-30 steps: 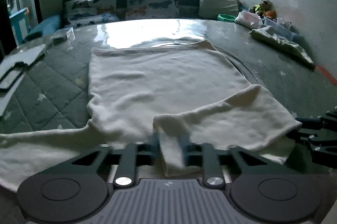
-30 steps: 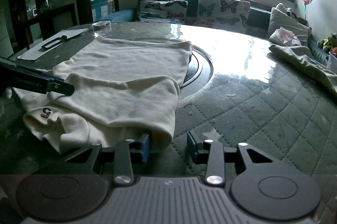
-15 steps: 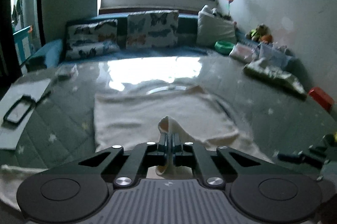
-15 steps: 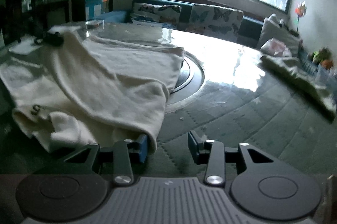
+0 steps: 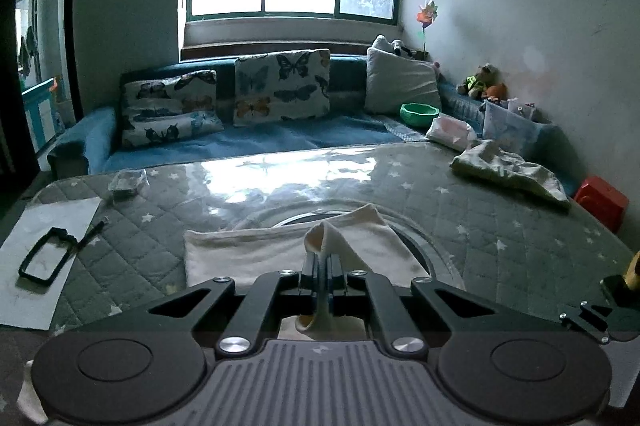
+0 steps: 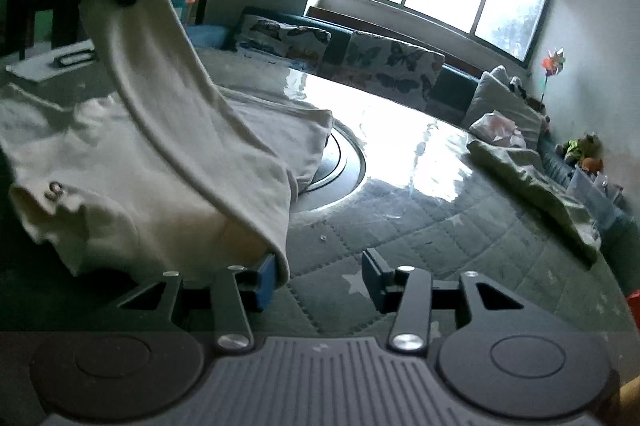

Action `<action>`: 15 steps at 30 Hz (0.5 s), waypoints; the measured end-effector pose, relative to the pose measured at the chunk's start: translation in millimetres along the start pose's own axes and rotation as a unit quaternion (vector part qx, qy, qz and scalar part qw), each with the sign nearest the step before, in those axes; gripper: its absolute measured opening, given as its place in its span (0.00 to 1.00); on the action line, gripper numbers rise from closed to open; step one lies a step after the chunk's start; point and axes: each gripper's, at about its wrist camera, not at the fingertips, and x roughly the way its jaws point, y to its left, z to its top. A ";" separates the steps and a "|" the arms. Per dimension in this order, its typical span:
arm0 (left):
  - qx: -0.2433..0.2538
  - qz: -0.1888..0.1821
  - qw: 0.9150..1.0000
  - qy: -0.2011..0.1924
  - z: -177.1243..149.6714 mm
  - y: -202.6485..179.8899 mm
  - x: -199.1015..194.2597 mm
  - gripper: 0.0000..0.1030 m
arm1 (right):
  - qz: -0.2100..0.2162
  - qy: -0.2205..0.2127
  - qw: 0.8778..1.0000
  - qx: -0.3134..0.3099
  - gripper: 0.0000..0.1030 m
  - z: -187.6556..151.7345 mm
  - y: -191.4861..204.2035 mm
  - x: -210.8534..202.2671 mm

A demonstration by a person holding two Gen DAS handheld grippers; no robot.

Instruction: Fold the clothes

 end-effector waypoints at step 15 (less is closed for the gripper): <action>-0.006 0.004 1.000 0.000 0.5 8.3 -4.9 0.05 | 0.010 0.003 1.000 -0.003 0.42 1.1 9.0 3.3</action>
